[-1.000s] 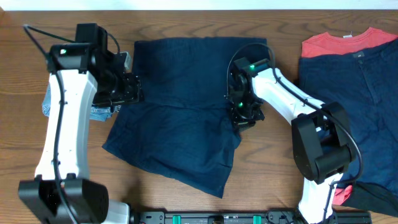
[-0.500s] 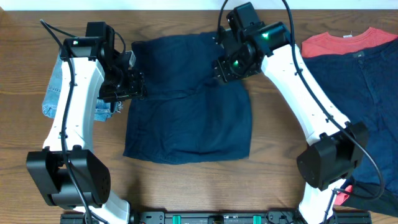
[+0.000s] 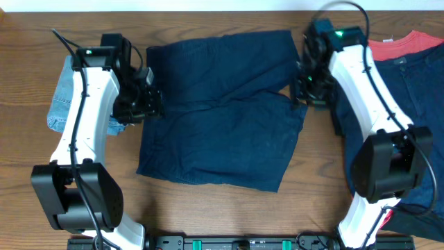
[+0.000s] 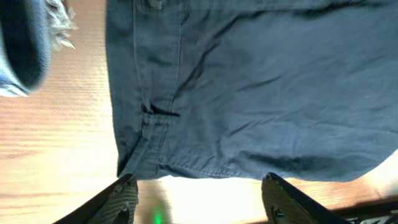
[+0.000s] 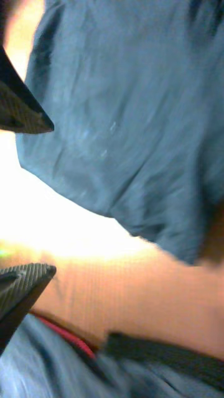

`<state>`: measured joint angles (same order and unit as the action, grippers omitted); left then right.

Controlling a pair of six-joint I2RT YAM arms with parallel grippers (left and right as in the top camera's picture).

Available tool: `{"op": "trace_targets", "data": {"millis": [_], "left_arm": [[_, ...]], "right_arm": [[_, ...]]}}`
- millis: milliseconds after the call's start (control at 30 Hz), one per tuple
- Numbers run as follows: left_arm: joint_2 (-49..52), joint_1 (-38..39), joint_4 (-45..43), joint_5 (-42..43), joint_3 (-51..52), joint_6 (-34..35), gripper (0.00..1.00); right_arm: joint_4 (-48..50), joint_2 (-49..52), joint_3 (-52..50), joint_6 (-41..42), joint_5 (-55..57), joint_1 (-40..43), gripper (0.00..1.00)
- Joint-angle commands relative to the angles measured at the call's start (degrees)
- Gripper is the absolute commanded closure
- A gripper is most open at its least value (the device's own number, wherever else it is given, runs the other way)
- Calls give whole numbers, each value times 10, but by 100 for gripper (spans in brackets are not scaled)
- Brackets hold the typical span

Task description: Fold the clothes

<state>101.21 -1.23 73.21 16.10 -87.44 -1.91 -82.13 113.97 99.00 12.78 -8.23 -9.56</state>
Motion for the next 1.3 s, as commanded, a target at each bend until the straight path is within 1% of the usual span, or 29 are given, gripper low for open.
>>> {"op": "trace_targets", "data": {"millis": [0, 100, 167, 233, 267, 300, 333, 400, 433, 467, 533, 600, 667, 700, 767, 800, 833, 867, 900, 933, 967, 1000, 1100, 1167, 1267], "left_arm": [[3, 1, -14, -5, 40, -6, 38], [3, 1, -38, -1, 70, -6, 39], [3, 1, -56, -1, 89, -6, 38], [3, 1, -76, -1, 106, -6, 38], [3, 1, -86, -1, 115, -6, 38], [3, 1, -94, -1, 122, -6, 38], [3, 1, -102, -1, 130, -6, 38], [3, 1, -119, -1, 149, -6, 38], [3, 1, -126, -1, 157, -6, 38], [3, 1, -134, -1, 167, -3, 38], [3, 1, -143, -1, 179, 3, 38], [3, 1, -148, -1, 187, 13, 38], [3, 1, -151, -1, 189, 18, 38], [3, 1, -155, -1, 189, 18, 39], [3, 1, -162, -1, 189, 18, 39], [3, 1, -164, -1, 189, 18, 39], [3, 1, -166, -1, 189, 18, 39], [3, 1, -166, -1, 189, 18, 39], [3, 1, -165, -1, 189, 20, 39], [3, 1, -164, -1, 189, 20, 39], [3, 1, -163, -1, 189, 20, 39], [3, 1, -162, -1, 189, 20, 38], [3, 1, -159, -1, 189, 20, 38], [3, 1, -159, -1, 189, 20, 38], [3, 1, -157, -1, 189, 20, 38]], "right_arm": [[10, 2, -81, -7, -79, 3, 39], [52, 2, -159, 2, -85, -1, 36], [96, 2, -207, 26, -88, -5, 35], [141, 2, -243, 46, -92, -9, 36], [165, 2, -259, 50, -98, -10, 38], [185, 2, -272, 54, -111, -10, 45], [200, 2, -280, 53, -126, -11, 63], [222, 2, -282, 32, -152, -11, 89], [220, 0, -275, 28, -154, -11, 96], [203, -2, -261, 17, -150, -10, 99], [137, -5, -212, 4, -128, -10, 99], [50, -5, -137, 1, -104, -14, 99], [-8, -5, -54, -7, -94, -25, 99], [-17, -6, -14, -7, -103, -33, 99], [-2, -7, 43, -6, -126, -52, 99], [12, -7, 62, -7, -135, -62, 95], [31, -7, 75, -7, -134, -74, 83], [43, -7, 82, -7, -127, -83, 57], [52, -7, 85, -6, -120, -90, 38], [55, -7, 85, -6, -106, -96, 28], [54, -7, 85, -6, -87, -99, 21], [49, -7, 83, -2, -64, -100, 20], [24, -7, 70, 46, 39, -86, 17], [17, -7, 58, 57, 66, -70, 14], [17, -7, 34, 59, 54, -31, 14]]}}
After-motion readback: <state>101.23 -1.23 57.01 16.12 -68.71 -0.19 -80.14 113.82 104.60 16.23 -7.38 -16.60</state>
